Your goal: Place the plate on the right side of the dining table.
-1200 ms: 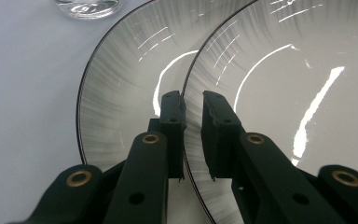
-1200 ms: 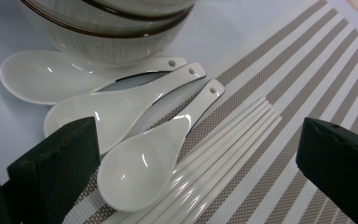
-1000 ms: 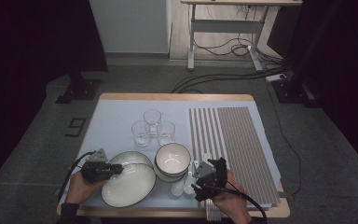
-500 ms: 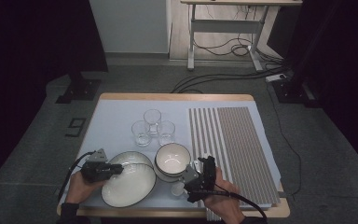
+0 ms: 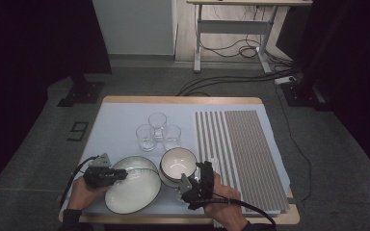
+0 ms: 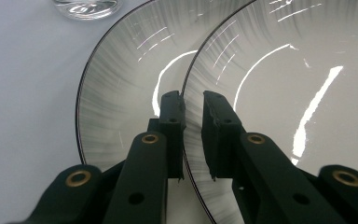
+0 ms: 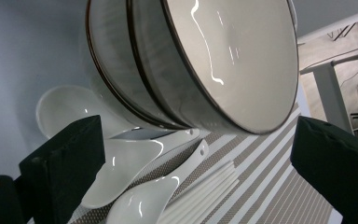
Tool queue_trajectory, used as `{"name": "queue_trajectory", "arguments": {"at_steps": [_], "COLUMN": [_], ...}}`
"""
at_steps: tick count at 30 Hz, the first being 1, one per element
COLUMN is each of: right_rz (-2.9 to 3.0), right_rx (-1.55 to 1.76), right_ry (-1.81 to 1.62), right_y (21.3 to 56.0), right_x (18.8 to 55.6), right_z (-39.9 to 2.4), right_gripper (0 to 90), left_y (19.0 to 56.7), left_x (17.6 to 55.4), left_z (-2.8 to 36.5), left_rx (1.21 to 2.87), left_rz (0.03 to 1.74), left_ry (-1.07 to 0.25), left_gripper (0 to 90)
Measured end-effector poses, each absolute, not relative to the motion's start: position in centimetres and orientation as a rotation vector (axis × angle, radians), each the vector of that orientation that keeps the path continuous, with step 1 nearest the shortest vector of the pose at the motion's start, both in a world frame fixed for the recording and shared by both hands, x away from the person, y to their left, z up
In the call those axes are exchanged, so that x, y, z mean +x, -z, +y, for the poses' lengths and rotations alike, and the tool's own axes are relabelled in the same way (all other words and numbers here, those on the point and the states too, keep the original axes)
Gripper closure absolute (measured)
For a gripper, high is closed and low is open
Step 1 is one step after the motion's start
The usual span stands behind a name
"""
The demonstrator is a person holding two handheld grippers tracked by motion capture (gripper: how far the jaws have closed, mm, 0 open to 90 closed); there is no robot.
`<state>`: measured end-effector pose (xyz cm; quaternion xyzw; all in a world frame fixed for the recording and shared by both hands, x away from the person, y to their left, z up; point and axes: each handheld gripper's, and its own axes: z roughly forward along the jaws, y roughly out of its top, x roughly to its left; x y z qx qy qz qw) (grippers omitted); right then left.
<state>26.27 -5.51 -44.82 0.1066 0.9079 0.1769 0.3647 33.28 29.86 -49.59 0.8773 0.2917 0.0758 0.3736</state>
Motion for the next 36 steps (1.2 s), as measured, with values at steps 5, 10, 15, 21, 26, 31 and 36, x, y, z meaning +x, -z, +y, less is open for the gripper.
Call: {"name": "queue_trajectory", "arguments": {"at_steps": [5,10,15,21,26,31,36], "right_rz": [2.334,2.316,2.302,2.295,2.302,2.296,2.298], "right_rx": [0.233,0.177,0.141,0.095,0.063,0.024,-0.016], "right_ry": [-0.450,-0.423,-0.416,-0.413,-0.407,-0.418,-0.426], "right_y": [44.6,44.5,44.6,44.5,44.4,44.2,44.2], "right_x": [26.0,25.7,25.4,25.2,25.0,24.6,24.5], "right_z": [-4.7,-3.9,-3.1,-2.3,-1.5,-0.7,0.0], "right_gripper": [4.4,5.7,6.4,6.9,7.4,8.4,9.3], "left_y": [49.6,49.6,49.6,49.7,49.7,49.7,49.7], "left_x": [33.3,33.3,33.3,33.3,33.3,33.3,33.3], "left_z": [29.9,29.9,29.9,29.9,29.9,29.9,29.9], "left_rx": [2.245,2.244,2.242,2.241,2.237,2.235,2.236], "left_rz": [0.747,0.749,0.749,0.749,0.751,0.752,0.753], "left_ry": [-0.194,-0.193,-0.191,-0.190,-0.184,-0.185,-0.184], "left_gripper": [78.5,78.4,78.4,78.3,78.3,78.2,78.2]}}
